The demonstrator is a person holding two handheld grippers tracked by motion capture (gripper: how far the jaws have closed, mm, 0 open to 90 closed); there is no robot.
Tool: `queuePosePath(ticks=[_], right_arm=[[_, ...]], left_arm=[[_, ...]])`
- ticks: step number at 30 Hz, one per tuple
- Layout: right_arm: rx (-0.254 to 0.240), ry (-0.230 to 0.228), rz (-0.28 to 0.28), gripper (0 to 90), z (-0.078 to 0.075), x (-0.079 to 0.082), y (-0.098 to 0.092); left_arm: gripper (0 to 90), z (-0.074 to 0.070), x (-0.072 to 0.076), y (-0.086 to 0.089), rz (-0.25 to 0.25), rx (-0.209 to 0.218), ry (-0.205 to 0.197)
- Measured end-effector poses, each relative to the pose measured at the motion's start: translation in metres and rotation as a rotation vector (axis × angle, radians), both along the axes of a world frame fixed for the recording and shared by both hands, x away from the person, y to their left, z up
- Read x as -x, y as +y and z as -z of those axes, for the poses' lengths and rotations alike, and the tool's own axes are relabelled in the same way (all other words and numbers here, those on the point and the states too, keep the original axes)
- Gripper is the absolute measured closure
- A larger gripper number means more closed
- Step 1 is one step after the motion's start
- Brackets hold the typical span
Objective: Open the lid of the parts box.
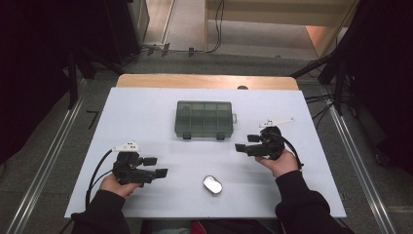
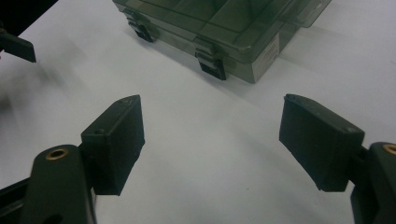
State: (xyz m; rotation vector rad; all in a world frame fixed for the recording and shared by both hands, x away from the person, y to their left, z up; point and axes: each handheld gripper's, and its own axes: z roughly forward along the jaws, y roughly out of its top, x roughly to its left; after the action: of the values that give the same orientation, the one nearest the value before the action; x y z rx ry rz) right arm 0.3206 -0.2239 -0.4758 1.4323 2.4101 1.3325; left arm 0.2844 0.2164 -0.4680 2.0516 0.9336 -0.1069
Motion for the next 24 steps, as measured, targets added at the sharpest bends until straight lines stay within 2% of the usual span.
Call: queuePosePath(ticks=[13, 24], right_arm=[[0.023, -0.001, 0.001, 20.8, 0.003, -0.014, 0.003], [0.046, 0.001, 0.023, 20.8, 0.003, -0.027, 0.009]], left_arm=[[25.0, 0.0, -0.001, 0.002, -0.01, 0.003, -0.003], [25.0, 0.0, -0.001, 0.0, -0.006, -0.009, -0.006]])
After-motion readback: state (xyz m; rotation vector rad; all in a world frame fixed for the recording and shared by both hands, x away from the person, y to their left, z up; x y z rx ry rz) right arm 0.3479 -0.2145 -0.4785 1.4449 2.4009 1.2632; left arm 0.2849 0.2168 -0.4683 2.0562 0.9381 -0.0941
